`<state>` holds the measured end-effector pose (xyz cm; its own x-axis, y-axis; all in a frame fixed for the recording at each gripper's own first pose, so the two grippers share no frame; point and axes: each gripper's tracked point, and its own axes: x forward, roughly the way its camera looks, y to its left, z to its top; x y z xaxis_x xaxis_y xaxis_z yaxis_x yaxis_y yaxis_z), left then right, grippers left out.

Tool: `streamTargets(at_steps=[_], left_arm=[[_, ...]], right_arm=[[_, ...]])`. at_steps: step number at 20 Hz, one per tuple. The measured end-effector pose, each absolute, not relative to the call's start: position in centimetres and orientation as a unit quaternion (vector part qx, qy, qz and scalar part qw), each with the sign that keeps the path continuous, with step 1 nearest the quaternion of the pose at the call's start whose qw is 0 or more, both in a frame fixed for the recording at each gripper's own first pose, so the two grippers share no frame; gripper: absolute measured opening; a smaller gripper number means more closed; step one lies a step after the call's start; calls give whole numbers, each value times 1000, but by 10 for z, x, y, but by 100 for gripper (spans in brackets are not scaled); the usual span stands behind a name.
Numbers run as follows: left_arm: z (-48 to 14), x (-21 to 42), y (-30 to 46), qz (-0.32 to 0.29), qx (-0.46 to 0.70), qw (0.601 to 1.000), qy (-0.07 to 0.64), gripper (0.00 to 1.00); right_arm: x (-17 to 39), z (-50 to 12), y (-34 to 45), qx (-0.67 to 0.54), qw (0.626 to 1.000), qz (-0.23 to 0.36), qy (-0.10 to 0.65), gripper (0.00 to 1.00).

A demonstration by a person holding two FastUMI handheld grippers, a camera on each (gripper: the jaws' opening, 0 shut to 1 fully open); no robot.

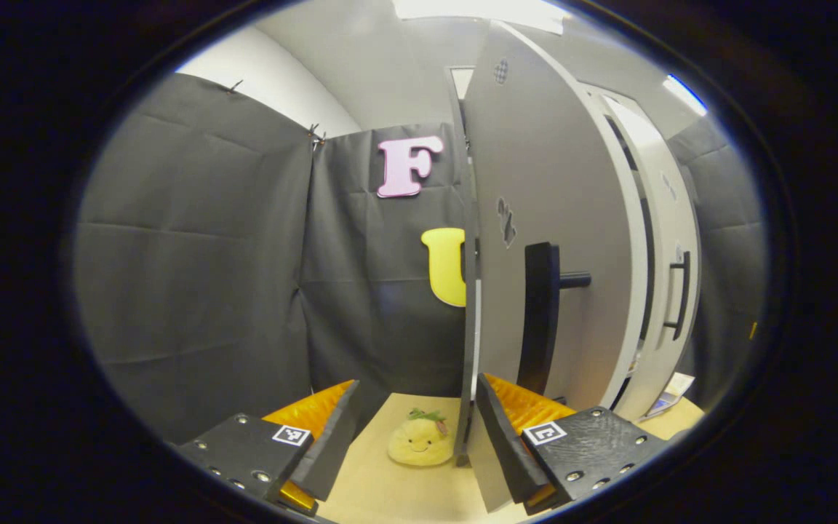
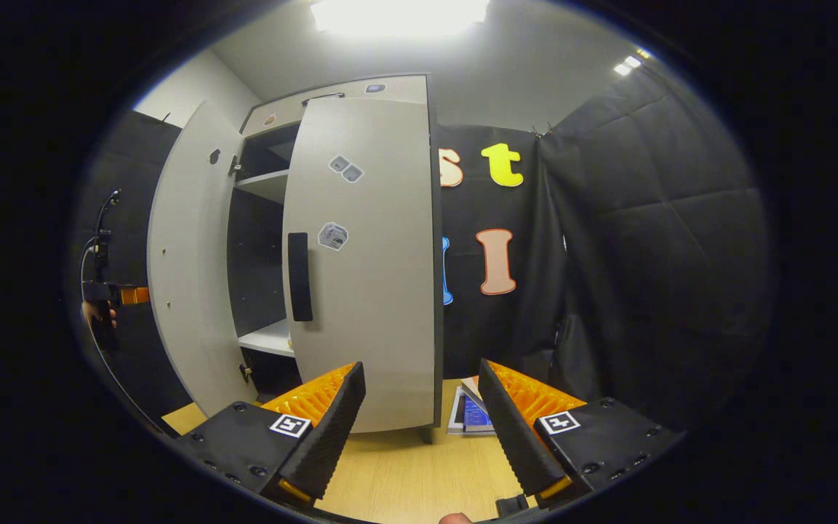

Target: Grab one shoe with the right hand and put it into the shoe cabinet, grab the other shoe with the left hand and put it into the shoe cabinet; then close the right door with the right hand and the left door with the left hand.

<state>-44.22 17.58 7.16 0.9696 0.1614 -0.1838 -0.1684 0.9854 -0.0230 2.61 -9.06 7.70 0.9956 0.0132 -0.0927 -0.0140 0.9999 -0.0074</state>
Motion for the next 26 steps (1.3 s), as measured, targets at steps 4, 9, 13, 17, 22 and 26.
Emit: streamTargets(at_steps=[4, 9, 13, 17, 22, 26], left_arm=[[74, -437, 154, 70, -21, 993, 91, 89], [76, -429, 126, 56, -22, 994, 88, 89], [75, -423, 102, 51, -25, 994, 89, 89], [70, -413, 66, 29, -34, 995, 94, 89], [66, -388, 17, 8, -18, 995, 93, 89], [67, -386, 11, 10, -29, 995, 91, 89]], right_arm=[[21, 77, -107, 1, 999, -2, 48, 92], [17, 79, -124, -3, 999, -9, 47, 98], [14, 78, -138, -8, 999, -16, 49, 98], [9, 77, -154, -10, 998, -26, 50, 98], [-2, 72, -179, -11, 997, -47, 55, 98], [-7, 70, -196, -2, 996, -63, 56, 98]])
